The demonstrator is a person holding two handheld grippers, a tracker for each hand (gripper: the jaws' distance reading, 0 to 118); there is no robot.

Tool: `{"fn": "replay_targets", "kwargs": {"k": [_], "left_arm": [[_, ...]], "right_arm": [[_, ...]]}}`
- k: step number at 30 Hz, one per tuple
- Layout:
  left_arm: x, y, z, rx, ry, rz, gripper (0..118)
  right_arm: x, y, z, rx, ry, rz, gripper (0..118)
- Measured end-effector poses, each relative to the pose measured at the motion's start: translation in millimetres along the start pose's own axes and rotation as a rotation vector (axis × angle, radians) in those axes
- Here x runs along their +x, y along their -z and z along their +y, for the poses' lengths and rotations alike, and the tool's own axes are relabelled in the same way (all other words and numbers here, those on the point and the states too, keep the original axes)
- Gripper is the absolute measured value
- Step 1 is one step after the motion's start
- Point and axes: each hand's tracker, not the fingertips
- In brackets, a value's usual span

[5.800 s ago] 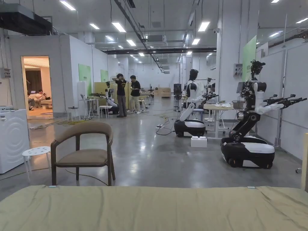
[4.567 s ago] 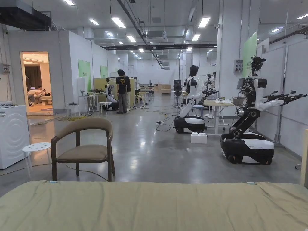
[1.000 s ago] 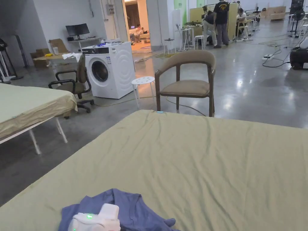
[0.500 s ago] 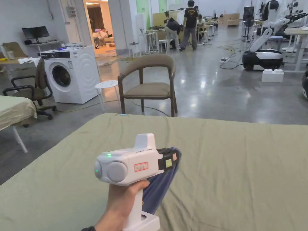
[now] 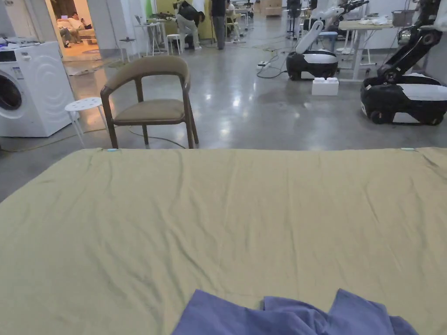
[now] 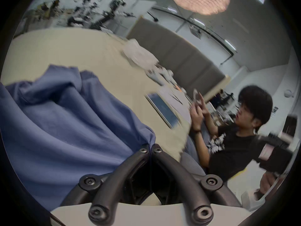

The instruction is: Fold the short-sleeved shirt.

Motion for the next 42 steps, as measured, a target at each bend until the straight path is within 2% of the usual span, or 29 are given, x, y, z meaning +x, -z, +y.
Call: {"fn": "replay_targets", "kwargs": {"k": [1, 4, 5, 7, 12, 18, 20, 22, 24, 29, 30, 42], "left_arm": [[4.9, 7.4, -10.3, -0.019, -0.013, 0.003, 3], [3.3, 1.7, -17.5, -0.024, -0.013, 0.035, 71], [0.2, -9.0, -13.2, -0.024, -0.011, 0.022, 79], [-1.4, -50.0, 5.0, 0.052, 0.058, 0.05, 79], [12.0, -190.0, 48.4, 0.344, 0.225, 0.316, 79], [68.9, -338.0, 33.1, 0.699, 0.367, 0.709, 77], [86.7, -365.2, 19.0, 0.782, 0.365, 0.79, 73], [104.9, -387.9, 4.8, 0.819, 0.318, 0.945, 70], [120.5, -403.1, -8.8, 0.885, 0.334, 1.016, 54], [142.1, -418.5, -35.7, 0.923, 0.312, 1.053, 3], [143.8, -418.8, -40.0, 0.913, 0.308, 1.069, 0], [142.0, -420.3, -54.7, 0.843, 0.314, 1.079, 0]], "right_arm": [[-3.2, -0.8, 0.1, -0.002, -0.007, 0.0, 0], [-8.1, 3.6, 0.5, -0.014, -0.027, 0.008, 0], [-10.3, 4.4, 1.4, -0.011, -0.035, 0.012, 0], [-14.2, 6.0, 5.9, 0.003, -0.045, 0.043, 0], [-27.0, 14.1, 24.9, 0.055, -0.087, 0.096, 0], [-40.7, 17.5, 55.4, 0.164, -0.114, 0.162, 0], [-45.6, 14.3, 64.9, 0.203, -0.122, 0.177, 0], [-49.2, 8.5, 73.3, 0.248, -0.129, 0.187, 0], [-53.0, 0.9, 78.2, 0.298, -0.144, 0.186, 0], [-61.9, -17.8, 87.1, 0.361, -0.18, 0.189, 0], [-63.0, -20.9, 88.5, 0.371, -0.18, 0.195, 0], [-73.8, -21.3, 87.6, 0.368, -0.195, 0.215, 0]]}}
